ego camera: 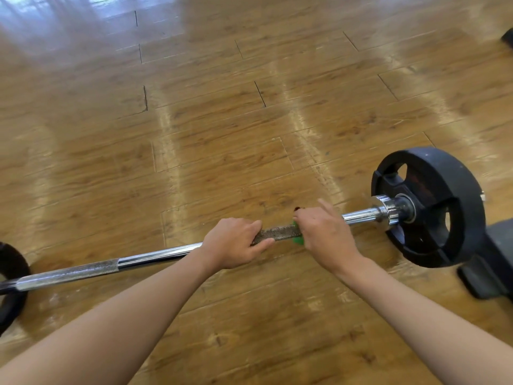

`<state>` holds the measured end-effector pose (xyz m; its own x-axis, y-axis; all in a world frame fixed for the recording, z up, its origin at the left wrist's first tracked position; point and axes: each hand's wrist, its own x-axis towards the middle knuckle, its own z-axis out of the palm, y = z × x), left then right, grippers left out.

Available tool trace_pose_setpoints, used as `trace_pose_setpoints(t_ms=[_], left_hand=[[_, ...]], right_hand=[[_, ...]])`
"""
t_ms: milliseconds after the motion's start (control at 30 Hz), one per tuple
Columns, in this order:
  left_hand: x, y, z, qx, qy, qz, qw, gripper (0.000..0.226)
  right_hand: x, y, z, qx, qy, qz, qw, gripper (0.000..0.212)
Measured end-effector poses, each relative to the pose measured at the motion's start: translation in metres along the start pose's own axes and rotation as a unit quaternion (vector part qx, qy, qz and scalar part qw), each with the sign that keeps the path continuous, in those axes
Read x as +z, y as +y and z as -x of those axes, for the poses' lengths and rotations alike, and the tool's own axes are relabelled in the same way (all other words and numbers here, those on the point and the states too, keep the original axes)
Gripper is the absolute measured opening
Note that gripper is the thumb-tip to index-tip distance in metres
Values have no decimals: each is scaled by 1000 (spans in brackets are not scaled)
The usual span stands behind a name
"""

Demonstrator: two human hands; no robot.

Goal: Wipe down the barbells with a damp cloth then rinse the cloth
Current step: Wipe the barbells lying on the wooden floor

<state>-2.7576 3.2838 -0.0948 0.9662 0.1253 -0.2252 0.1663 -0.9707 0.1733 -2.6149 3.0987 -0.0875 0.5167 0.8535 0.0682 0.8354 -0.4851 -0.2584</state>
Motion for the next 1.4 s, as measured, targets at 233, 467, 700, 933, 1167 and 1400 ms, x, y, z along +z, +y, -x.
trace_pose_setpoints(t_ms=[233,467,700,933,1167,1400], left_hand=[[0,8,2,-4,14,-1,1000,55],[-5,5,9,-60,51,45,996,71],[-7,6,-3,-80,-36,-32,996,66],[-6,6,-8,-95,-32,-29,995,45],[-5,4,-4,-99,-25,-46,994,60],[-3,5,0,-93,-18,-61,994,65]], right_hand=[[-12,-53,-42,149,-146,8,978,19],[11,-49,-3,-58,-31,-10,998,22],[-16,17,-17,126,-61,79,987,23],[1,-75,-49,67,-132,74,986,17],[6,-11,0,-1,52,18,998,17],[-10,36,-16,114,-19,29,993,38]])
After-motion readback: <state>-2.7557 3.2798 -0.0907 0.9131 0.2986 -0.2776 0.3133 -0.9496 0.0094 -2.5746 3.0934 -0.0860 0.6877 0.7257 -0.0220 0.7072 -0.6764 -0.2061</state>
